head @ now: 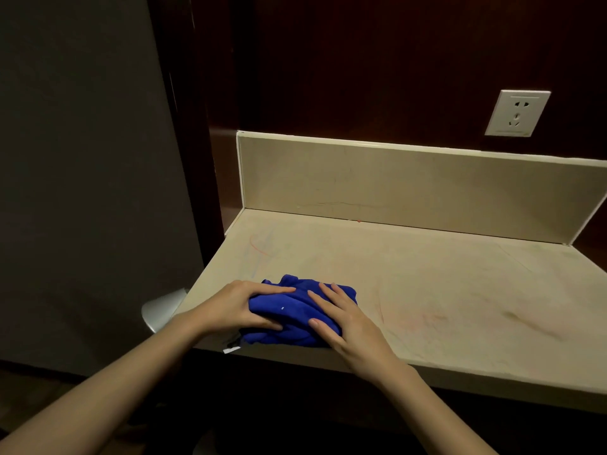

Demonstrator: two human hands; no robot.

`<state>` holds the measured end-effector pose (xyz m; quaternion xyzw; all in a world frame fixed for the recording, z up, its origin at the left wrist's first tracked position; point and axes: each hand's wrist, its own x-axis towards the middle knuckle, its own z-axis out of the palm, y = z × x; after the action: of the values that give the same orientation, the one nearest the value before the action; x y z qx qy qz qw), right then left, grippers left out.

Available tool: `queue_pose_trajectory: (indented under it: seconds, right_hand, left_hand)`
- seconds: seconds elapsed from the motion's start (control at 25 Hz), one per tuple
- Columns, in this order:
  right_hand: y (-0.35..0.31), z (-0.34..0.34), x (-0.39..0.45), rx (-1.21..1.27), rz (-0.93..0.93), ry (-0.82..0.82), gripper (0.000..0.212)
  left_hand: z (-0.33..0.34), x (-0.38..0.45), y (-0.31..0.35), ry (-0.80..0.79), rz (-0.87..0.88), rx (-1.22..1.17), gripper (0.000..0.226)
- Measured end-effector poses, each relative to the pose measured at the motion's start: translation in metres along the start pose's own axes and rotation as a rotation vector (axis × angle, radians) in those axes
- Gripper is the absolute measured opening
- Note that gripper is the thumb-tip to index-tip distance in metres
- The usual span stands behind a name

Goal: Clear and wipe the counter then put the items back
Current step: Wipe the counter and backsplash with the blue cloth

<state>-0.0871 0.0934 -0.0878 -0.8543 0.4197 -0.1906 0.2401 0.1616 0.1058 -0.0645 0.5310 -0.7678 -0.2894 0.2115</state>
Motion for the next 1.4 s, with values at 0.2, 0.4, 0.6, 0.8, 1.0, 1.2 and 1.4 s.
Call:
queue_pose_trajectory:
  seconds: [0.2, 0.4, 0.6, 0.8, 1.0, 1.2, 1.4]
  right_hand:
    - [0.013, 0.001, 0.061, -0.016, 0.0, 0.018, 0.051]
    - [0.032, -0.002, 0.135, 0.005, 0.026, 0.026, 0.052]
    - [0.051, -0.006, 0.21, 0.01, 0.084, 0.044, 0.052]
    - [0.073, -0.015, 0.26, 0.015, 0.092, 0.064, 0.05]
    - [0.083, -0.017, 0.27, 0.057, 0.084, 0.078, 0.048]
    - [0.07, -0.013, 0.253, 0.086, 0.091, 0.117, 0.047]
    - [0.046, -0.005, 0.214, 0.07, 0.093, 0.094, 0.048]
  left_hand:
    - [-0.031, 0.044, -0.032, -0.013, -0.013, -0.022, 0.055]
    - [-0.067, 0.106, -0.072, -0.039, -0.013, 0.035, 0.058]
    - [-0.106, 0.175, -0.103, -0.095, -0.018, 0.145, 0.064]
    - [-0.125, 0.222, -0.115, -0.107, 0.027, 0.286, 0.063]
    - [-0.125, 0.233, -0.119, -0.123, 0.014, 0.274, 0.065]
    - [-0.12, 0.219, -0.114, -0.127, 0.0, 0.228, 0.065]
    - [-0.114, 0.183, -0.104, -0.177, 0.012, 0.217, 0.062]
